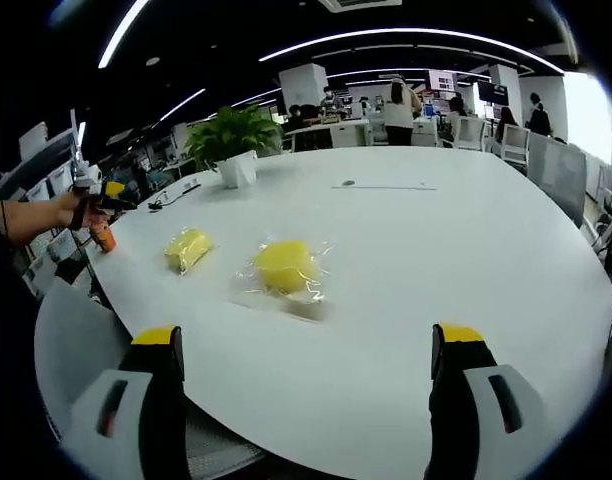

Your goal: Compare the silicone blocks by pressing each to a similar depth, holding the contact briefly, and releasing to observe deformation and rebound differences across the visible hardness samples.

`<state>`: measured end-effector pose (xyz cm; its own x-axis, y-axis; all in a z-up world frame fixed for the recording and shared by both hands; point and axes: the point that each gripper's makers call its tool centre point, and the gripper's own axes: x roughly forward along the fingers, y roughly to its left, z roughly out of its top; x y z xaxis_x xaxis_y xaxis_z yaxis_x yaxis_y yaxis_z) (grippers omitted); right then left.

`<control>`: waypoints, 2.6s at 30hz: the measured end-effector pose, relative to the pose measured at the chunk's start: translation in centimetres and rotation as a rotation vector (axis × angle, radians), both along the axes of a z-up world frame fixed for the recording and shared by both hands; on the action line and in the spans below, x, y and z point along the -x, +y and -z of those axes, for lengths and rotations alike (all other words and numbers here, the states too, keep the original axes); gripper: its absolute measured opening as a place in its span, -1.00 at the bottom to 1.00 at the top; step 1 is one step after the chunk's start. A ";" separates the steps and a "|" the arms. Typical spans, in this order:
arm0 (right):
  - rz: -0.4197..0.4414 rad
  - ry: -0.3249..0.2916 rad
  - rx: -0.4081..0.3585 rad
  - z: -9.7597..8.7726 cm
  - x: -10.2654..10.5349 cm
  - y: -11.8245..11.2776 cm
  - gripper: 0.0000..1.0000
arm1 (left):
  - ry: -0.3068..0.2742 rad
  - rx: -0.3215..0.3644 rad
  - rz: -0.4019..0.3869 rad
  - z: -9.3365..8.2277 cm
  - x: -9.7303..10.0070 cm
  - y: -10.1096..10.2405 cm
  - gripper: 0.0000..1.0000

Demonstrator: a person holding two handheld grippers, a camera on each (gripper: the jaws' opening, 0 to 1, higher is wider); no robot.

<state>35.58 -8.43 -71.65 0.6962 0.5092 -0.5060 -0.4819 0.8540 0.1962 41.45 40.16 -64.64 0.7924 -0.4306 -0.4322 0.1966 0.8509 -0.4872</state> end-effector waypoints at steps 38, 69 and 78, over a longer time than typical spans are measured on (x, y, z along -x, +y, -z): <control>-0.021 0.044 -0.007 1.1 -1.1 0.5 0.93 | 0.282 0.138 0.096 12.3 -5.0 -6.0 -0.41; 0.001 0.069 -0.019 2.1 -0.7 0.6 0.93 | 0.289 0.261 0.165 11.3 -4.6 -9.6 -1.00; -0.001 0.051 -0.031 1.7 -0.6 1.0 0.93 | 0.146 0.203 0.193 8.0 -5.6 -10.3 -1.00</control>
